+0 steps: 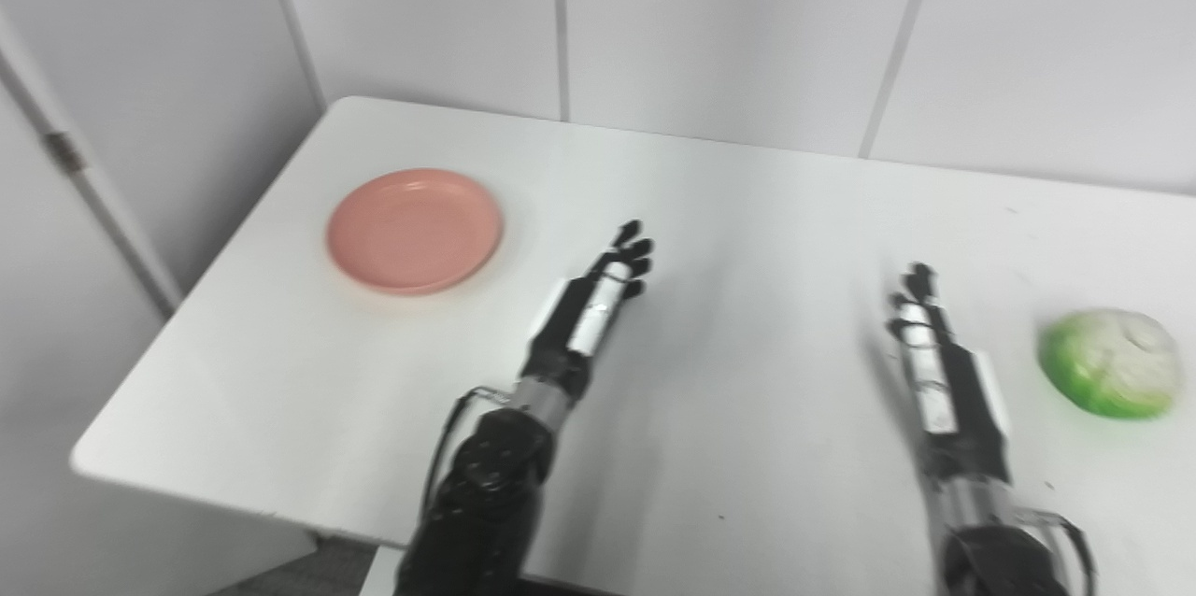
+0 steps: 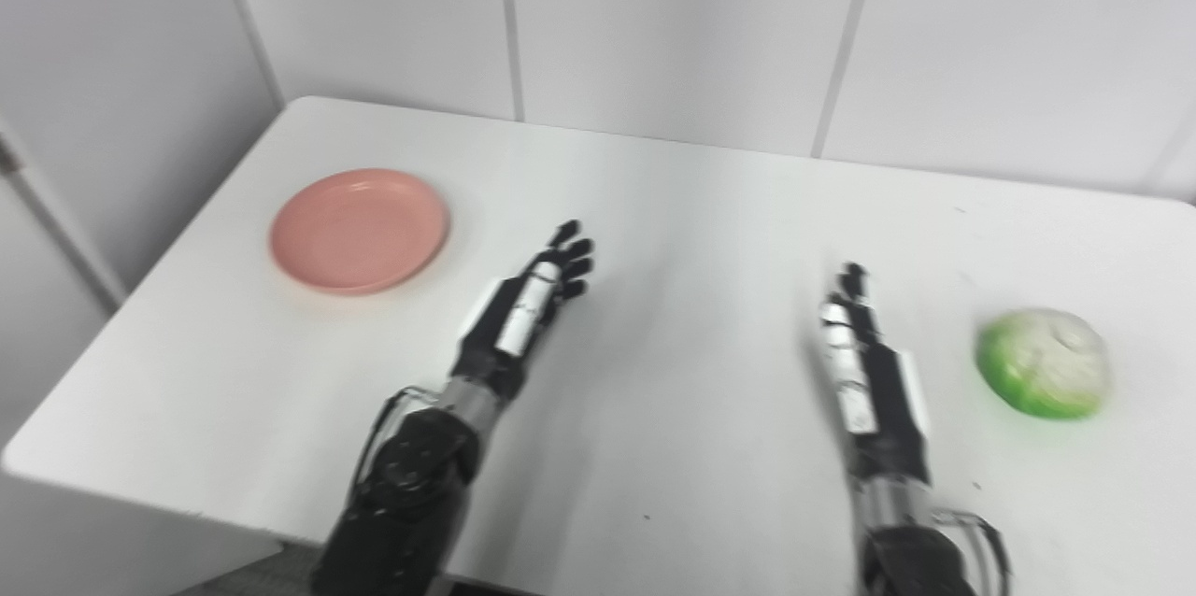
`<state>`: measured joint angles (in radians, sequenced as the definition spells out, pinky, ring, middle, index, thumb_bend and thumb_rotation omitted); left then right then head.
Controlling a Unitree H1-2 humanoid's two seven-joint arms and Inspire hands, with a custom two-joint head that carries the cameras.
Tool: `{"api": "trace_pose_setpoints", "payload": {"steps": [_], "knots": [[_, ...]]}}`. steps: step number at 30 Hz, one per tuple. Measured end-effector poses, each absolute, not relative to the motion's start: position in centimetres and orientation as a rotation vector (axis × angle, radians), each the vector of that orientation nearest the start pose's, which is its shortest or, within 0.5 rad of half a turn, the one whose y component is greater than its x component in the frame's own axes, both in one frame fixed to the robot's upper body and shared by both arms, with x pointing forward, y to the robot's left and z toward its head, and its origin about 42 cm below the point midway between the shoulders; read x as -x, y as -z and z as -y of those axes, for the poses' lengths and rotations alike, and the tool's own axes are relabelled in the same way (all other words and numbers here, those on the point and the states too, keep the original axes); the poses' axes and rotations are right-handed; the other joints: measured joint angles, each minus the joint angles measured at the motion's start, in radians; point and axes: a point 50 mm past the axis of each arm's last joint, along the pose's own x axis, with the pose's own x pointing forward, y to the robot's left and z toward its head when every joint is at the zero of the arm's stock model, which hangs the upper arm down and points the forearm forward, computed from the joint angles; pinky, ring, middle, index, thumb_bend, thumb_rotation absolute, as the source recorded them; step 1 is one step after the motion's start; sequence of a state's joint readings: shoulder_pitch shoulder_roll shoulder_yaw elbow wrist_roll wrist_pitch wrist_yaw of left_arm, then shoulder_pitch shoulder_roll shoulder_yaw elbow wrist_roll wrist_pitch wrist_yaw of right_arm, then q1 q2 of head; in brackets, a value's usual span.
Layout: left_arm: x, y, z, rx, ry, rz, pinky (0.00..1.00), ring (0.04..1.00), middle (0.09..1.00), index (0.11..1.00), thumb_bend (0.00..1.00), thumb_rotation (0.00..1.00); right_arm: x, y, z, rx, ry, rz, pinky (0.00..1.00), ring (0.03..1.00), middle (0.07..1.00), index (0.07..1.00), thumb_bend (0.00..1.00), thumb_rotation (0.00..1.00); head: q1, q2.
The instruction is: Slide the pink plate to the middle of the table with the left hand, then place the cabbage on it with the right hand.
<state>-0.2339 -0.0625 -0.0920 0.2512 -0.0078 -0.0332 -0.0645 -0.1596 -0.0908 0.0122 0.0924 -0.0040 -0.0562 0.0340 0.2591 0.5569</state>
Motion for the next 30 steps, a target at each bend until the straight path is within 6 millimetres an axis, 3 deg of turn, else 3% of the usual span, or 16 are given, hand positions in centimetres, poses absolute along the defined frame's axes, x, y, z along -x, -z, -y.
{"api": "trace_pose_setpoints", "payload": {"steps": [8,30], "knots": [[-35.8,-10.2,-12.6,0.036,0.237,0.02,0.92,0.938,0.943,0.934,0.41,1.0,-33.6,-12.2,22.7,0.081,-0.093,0.135,0.98,0.986,1.0,1.0,0.18,1.0,-0.001,-0.012],[-35.1,-11.2,-13.1,0.071,0.22,0.045,0.94,0.948,0.956,0.947,0.44,1.0,-33.9,-12.4,22.1,0.067,-0.094,0.139,0.95,0.972,0.996,1.0,0.16,1.0,0.015,-0.012]]}}
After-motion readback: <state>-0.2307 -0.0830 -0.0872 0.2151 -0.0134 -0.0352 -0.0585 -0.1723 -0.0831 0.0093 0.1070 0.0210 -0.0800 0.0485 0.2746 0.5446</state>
